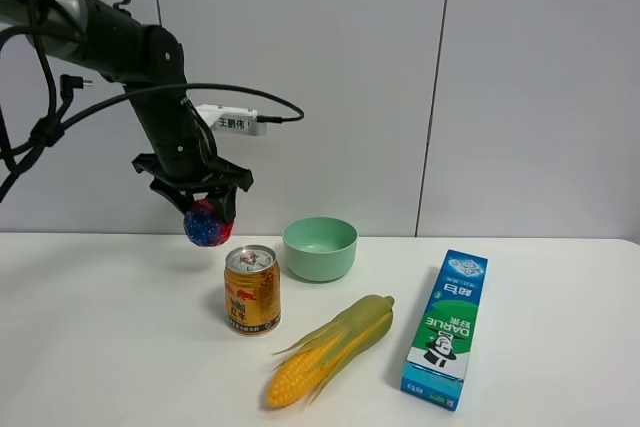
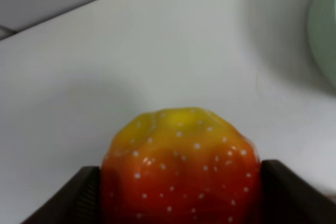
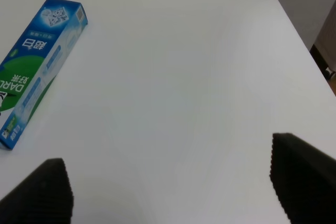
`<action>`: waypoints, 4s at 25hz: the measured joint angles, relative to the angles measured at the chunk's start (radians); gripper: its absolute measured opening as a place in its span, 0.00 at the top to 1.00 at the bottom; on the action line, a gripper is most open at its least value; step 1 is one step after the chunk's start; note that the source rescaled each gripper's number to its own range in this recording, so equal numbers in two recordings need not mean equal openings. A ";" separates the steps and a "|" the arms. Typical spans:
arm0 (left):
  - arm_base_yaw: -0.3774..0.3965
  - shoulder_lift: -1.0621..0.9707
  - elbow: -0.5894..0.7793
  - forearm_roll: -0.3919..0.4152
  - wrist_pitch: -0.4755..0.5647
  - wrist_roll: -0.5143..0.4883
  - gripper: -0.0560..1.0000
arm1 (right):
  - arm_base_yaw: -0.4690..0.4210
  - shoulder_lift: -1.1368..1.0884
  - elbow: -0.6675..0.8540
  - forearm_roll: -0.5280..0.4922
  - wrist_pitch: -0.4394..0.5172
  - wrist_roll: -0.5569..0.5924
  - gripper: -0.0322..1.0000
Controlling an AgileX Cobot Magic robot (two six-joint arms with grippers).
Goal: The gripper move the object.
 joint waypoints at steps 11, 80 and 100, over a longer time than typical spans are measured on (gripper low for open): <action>0.001 0.000 0.222 -0.101 -0.384 -0.001 0.92 | 0.000 0.000 0.000 0.000 0.000 0.000 0.00; 0.225 -0.632 0.357 0.009 -0.203 -0.002 0.02 | 0.000 0.000 0.000 0.000 0.000 0.000 0.00; 0.438 -1.812 1.160 0.044 -0.062 0.000 0.02 | 0.000 0.000 0.000 0.000 0.000 0.000 0.00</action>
